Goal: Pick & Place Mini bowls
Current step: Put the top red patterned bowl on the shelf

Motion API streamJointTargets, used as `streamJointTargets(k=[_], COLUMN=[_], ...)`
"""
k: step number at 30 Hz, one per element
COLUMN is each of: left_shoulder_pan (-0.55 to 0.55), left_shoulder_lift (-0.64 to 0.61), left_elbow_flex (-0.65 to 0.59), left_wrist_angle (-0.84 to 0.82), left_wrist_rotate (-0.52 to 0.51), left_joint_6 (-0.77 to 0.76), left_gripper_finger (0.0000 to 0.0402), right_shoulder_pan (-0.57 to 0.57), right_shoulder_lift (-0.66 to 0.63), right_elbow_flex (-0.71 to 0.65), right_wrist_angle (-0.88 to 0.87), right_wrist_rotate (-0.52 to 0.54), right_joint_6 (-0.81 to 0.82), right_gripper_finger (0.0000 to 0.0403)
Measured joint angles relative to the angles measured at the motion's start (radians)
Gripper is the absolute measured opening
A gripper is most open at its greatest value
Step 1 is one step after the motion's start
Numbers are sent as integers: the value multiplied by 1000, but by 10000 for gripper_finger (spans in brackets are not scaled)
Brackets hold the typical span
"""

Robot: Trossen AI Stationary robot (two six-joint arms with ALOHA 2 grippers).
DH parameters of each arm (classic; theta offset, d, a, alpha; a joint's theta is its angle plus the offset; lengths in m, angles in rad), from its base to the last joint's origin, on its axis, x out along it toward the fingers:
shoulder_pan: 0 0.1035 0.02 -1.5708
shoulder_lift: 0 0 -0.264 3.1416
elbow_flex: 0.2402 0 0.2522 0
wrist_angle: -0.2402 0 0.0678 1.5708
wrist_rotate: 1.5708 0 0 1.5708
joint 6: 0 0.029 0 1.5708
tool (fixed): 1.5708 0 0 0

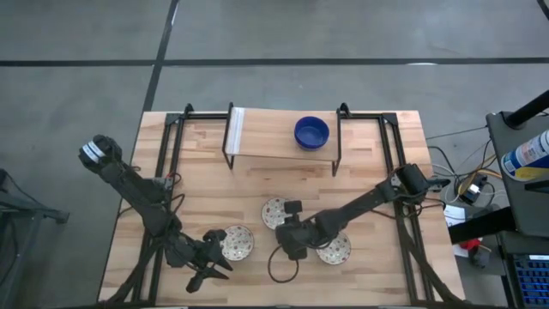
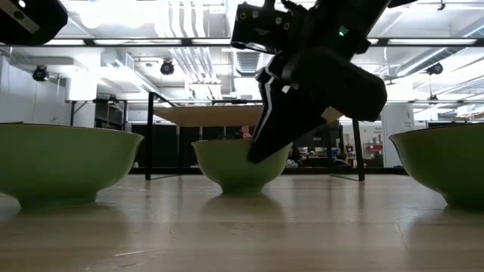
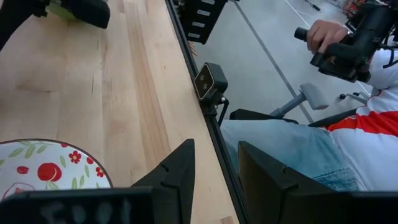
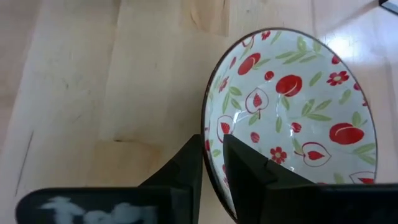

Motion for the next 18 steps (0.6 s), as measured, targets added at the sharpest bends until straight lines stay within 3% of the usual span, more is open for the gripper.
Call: streamJointTargets(k=[11, 18], left_shoulder_pan=[0, 0], left_shoulder_lift=[0, 0], left_elbow_flex=[0, 0], left_wrist_angle=[0, 0], left_wrist_rotate=[0, 0], left_joint_6=[1, 2], left_gripper_finger=[115, 115], right_shoulder_pan=[-4, -4], right_shoulder_lift=[6, 6], right_elbow_flex=[6, 7], right_wrist_angle=[0, 0], right_wrist_rotate=[1, 1], right_joint_6=[1, -3], right_gripper_finger=[14, 14])
